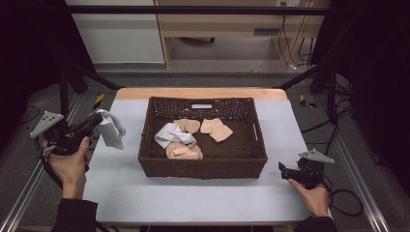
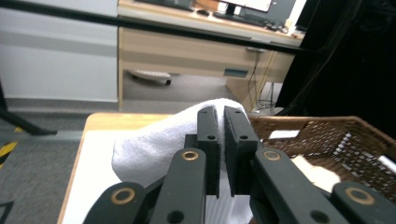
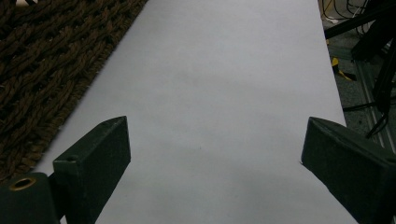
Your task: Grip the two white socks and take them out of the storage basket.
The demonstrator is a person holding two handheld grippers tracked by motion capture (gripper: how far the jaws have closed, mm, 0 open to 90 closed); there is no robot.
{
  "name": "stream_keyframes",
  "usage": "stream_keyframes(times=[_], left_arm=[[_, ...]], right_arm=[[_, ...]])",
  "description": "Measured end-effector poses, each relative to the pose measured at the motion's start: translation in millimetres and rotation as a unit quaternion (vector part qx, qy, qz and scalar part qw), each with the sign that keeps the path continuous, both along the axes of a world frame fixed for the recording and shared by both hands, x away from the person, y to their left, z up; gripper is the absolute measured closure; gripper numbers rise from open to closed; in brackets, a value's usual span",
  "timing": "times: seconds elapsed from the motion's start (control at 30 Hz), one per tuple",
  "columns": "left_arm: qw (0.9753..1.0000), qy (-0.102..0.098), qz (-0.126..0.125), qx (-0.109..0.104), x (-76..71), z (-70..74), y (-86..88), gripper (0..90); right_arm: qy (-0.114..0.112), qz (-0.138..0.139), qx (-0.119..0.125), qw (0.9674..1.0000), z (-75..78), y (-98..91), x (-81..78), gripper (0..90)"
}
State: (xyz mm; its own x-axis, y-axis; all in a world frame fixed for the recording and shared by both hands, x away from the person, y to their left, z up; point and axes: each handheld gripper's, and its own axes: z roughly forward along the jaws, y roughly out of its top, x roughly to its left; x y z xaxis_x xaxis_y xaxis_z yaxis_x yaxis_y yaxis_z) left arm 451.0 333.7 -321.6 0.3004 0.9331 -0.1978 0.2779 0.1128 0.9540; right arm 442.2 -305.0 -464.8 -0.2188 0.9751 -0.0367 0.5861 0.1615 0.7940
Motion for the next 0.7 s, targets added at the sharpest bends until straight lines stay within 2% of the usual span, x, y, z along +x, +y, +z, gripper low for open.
stream_keyframes(times=[0.07, 0.1, 0.2, 0.23, 0.27, 0.3, 0.33, 0.4, 0.47, 0.53, 0.57, 0.6, 0.7], left_arm=[[1.0000, 0.007, 0.002, 0.005, 1.4, -4.0, 0.2, 84.8], [0.9996, 0.025, 0.002, 0.015, 4.7, -13.3, -0.2, 84.7], [0.9983, 0.056, -0.003, 0.017, 10.2, -28.1, 0.4, 84.5], [0.9983, 0.056, -0.003, 0.017, 10.2, -28.1, 0.4, 84.4], [0.9968, 0.076, -0.005, 0.024, 13.3, -37.1, -0.3, 84.4], [0.9959, 0.085, -0.005, 0.031, 14.7, -41.5, -1.0, 84.3], [0.9959, 0.085, -0.005, 0.031, 14.7, -41.5, -1.0, 84.3], [0.9926, 0.112, -0.003, 0.047, 18.6, -55.3, -2.8, 84.2], [0.9918, 0.118, -0.003, 0.050, 19.4, -58.5, -3.4, 84.1], [0.9891, 0.135, -0.006, 0.059, 21.8, -67.8, -5.9, 83.9], [0.9855, 0.153, -0.010, 0.073, 25.0, -77.6, -10.0, 83.2], [0.9855, 0.153, -0.010, 0.073, 25.0, -77.6, -10.0, 82.6], [0.9780, 0.181, -0.012, 0.103, 31.1, -93.5, -16.7, 80.3]], right_arm=[[-0.001, 0.000, 0.000, 1.0000, 0.1, -0.1, -0.1, 8.3], [-0.002, 0.002, 0.001, 1.0000, 0.5, -0.4, -0.7, 8.3], [-0.004, 0.005, 0.000, 1.0000, 0.9, -0.5, -2.3, 8.5], [-0.004, 0.005, 0.000, 1.0000, 0.9, -0.5, -2.3, 8.5], [-0.004, 0.005, 0.001, 1.0000, 1.1, -0.1, -3.8, 8.5], [-0.003, 0.005, 0.003, 1.0000, 1.1, 0.2, -4.1, 8.5], [-0.003, 0.005, 0.003, 1.0000, 1.1, 0.2, -4.1, 8.5], [-0.002, 0.007, 0.000, 1.0000, 0.6, 0.8, -4.2, 8.6], [-0.002, 0.008, -0.001, 1.0000, 0.4, 1.3, -4.3, 8.6], [-0.002, 0.007, 0.000, 1.0000, 0.8, 1.1, -4.5, 8.6], [-0.002, 0.004, 0.003, 1.0000, 0.9, 0.8, -4.6, 8.6], [-0.003, 0.005, 0.003, 1.0000, 0.9, 0.5, -4.6, 8.6], [-0.002, 0.005, 0.002, 1.0000, 0.7, 0.9, -4.6, 8.6]])
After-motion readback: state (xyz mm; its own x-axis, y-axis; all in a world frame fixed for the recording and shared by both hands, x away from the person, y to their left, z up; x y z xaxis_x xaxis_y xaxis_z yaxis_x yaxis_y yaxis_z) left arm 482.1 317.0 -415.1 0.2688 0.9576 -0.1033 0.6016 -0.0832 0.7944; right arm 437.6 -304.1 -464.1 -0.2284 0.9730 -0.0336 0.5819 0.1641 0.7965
